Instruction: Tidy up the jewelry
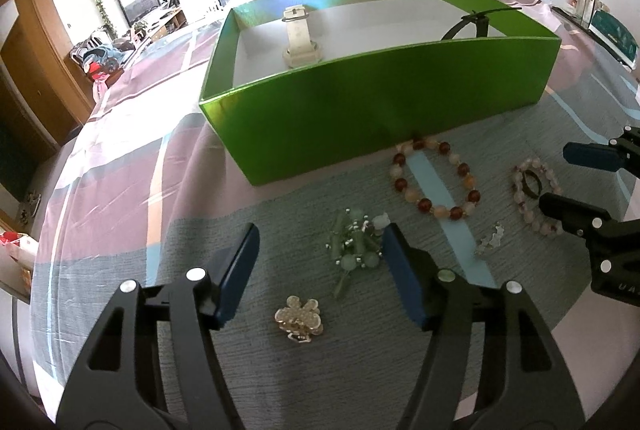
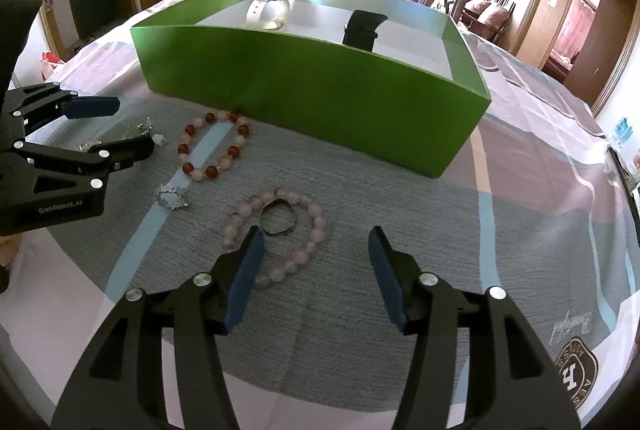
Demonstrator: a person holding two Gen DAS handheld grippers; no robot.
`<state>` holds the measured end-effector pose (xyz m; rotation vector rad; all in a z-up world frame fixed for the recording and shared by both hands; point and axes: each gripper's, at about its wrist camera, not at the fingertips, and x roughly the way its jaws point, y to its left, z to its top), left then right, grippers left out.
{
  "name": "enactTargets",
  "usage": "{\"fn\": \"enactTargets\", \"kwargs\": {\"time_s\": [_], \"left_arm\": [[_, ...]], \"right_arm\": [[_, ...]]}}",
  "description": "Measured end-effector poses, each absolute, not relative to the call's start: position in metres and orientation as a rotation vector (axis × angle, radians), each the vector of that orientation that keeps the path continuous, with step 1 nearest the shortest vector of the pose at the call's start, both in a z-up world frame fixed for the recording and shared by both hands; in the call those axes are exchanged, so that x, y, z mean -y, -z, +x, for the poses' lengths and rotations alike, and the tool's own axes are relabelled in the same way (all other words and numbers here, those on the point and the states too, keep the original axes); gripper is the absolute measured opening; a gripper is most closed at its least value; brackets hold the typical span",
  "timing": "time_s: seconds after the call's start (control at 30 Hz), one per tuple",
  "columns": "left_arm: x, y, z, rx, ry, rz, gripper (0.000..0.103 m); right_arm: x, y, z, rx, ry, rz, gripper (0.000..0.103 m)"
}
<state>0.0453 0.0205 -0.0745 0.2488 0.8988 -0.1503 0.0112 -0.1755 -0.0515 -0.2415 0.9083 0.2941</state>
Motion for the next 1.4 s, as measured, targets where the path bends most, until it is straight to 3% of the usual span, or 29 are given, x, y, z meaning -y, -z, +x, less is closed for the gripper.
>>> {"fn": "enactTargets", "kwargs": {"time_s": [0.57, 0.93, 1.4], "left_arm": [[-0.0175, 0.0745, 0.0466, -0.888, 0.158, 0.255, 0.064], [-0.0183, 0.0753, 0.0486, -0.885, 0.148, 0.247, 0.073], [-0.0193, 0.0755, 0.0491, -0.882, 0.149, 0.249, 0.073]], "right_arm": [[0.1794, 0.0516, 0.0147, -0.925, -0.291, -0.184, 0.056], [0.1804, 0.0511, 0.0152, -0.946, -0.304, -0.157, 0.053], [0.1783, 0.0509, 0.0139, -0.942, -0.302, -0.162, 0.052]]}}
